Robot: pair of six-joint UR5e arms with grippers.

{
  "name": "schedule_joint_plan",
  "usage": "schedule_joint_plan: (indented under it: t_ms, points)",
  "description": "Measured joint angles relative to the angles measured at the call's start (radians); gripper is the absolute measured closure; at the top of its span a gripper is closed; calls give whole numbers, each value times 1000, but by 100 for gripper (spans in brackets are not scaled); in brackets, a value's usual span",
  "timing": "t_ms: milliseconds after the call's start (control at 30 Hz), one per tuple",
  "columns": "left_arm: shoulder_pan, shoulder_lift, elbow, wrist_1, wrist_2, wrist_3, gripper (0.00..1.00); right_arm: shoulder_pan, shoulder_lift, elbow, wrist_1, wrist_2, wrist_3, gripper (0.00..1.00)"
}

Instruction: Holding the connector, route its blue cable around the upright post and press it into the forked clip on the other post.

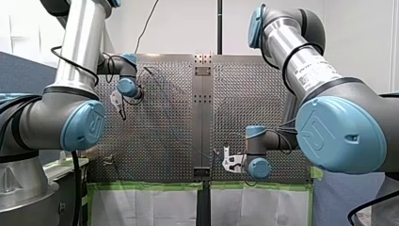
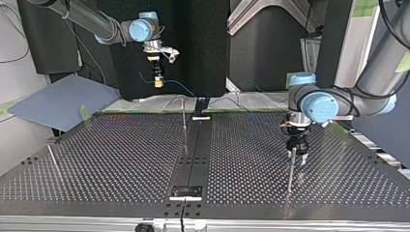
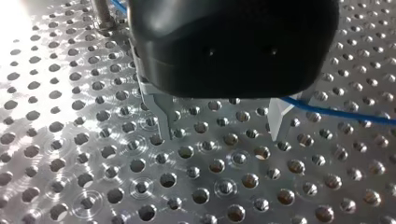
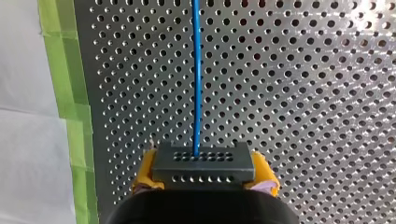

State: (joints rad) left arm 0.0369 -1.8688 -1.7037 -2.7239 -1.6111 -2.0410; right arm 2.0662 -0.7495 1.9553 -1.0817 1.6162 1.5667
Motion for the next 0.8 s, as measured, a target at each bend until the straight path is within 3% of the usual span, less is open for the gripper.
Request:
schedule_joint_plan:
  t_ms: [633, 800]
  points:
    - [33, 1, -3, -36, 29, -171, 0, 7, 1, 0, -1, -10, 1, 100]
    - [43, 10, -31, -23, 58, -217, 0, 7, 1, 0, -2, -10, 1, 100]
